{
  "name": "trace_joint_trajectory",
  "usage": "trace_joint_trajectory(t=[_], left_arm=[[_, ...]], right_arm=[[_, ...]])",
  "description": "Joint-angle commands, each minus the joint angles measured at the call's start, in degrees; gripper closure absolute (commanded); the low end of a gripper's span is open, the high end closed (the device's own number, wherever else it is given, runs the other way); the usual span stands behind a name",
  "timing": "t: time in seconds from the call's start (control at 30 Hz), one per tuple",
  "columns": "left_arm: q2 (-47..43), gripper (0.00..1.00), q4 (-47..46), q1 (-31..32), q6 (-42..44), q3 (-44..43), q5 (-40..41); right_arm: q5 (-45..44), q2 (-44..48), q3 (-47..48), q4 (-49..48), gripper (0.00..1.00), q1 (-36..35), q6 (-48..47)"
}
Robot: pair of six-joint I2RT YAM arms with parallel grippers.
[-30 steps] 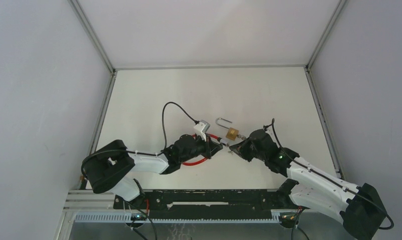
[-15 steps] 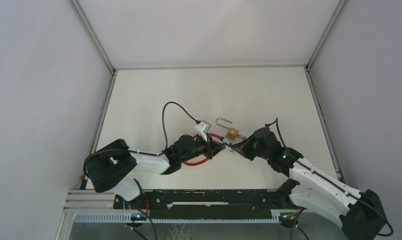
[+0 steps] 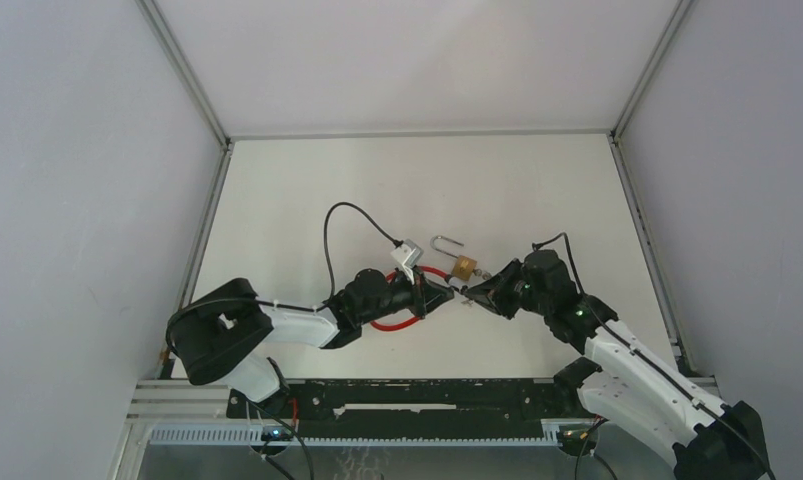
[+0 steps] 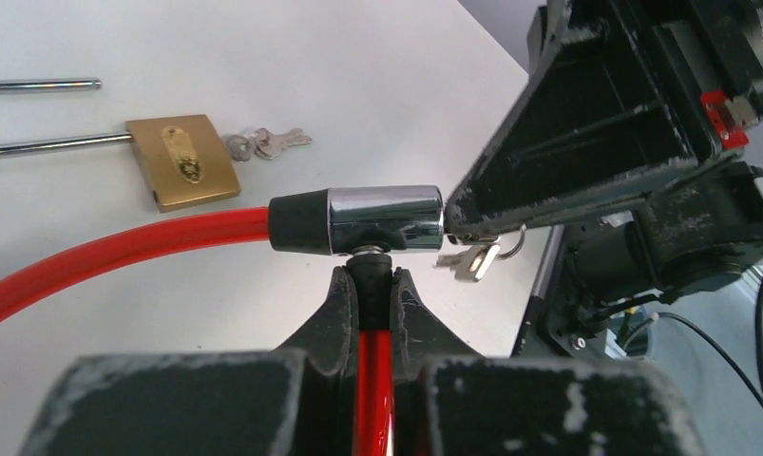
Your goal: Unlock with the key
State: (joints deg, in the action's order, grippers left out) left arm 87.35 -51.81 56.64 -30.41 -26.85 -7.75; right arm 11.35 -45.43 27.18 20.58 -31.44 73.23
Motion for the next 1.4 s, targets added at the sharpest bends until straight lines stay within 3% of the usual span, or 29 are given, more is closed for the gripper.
trace_joint_trajectory(t=[0.0, 0.27, 0.57, 0.93, 1.37], left_arm=[[-3.27, 1.0, -6.81, 2.46, -0.42, -3.45, -7.45], [-3.59, 1.0, -5.65, 2.46, -0.5, -3.71, -4.83], [-4.57, 1.0, -0.88, 2.52, -0.85, -5.66, -4.32], [-7.46, 1.0, 13.42, 2.5, 0.16, -11.28, -11.05], [-10.33, 1.0, 17.82, 2.51, 0.36, -13.26, -15.09]], right_arm=[[5.97, 1.76, 2.26, -6.46, 0.83, 2.93, -1.75], [8.01, 4.12, 2.26, -3.61, 1.0, 4.05, -1.73], [10.65, 3.9, 2.37, -3.05, 1.0, 3.11, -4.72], [2.65, 0.41, 8.93, 8.36, 1.0, -2.84, -20.53], [-4.02, -8.07, 19.09, 15.29, 1.0, -13.06, -32.56]])
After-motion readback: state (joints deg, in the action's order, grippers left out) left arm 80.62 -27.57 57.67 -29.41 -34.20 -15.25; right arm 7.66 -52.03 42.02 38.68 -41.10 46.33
